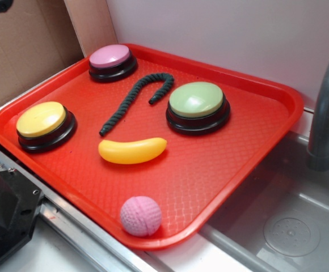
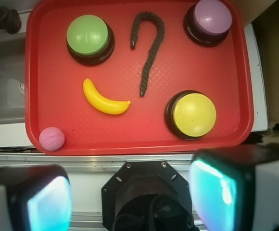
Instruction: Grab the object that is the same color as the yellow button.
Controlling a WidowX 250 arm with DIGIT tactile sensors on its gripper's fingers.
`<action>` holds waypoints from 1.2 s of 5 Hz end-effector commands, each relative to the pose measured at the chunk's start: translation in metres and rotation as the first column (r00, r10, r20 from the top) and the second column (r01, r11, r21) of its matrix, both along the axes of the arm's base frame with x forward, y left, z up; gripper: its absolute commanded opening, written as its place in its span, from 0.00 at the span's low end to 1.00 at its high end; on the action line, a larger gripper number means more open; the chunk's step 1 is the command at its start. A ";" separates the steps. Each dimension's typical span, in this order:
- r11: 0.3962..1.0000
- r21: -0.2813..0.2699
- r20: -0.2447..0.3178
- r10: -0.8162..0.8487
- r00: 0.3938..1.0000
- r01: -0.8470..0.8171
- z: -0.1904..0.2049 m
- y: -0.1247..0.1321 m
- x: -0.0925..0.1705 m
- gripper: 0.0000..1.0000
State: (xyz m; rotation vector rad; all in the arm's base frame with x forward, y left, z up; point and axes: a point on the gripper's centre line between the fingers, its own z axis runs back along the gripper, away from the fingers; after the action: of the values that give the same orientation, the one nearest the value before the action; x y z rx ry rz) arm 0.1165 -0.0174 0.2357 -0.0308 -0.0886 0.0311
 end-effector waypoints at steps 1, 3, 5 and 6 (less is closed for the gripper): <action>1.000 0.000 0.000 0.000 1.000 0.000 0.000 0.000 0.000 1.00; 0.938 0.061 0.023 -0.344 0.939 0.342 -0.024 -0.031 0.020 1.00; 0.804 0.184 0.049 -0.582 0.811 0.566 -0.104 -0.068 0.062 1.00; 0.802 0.186 0.034 -0.582 0.812 0.567 -0.138 -0.062 0.072 1.00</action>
State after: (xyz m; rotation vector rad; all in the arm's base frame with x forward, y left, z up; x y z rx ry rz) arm 0.1848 -0.0778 0.0902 0.1128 -0.1377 -0.5963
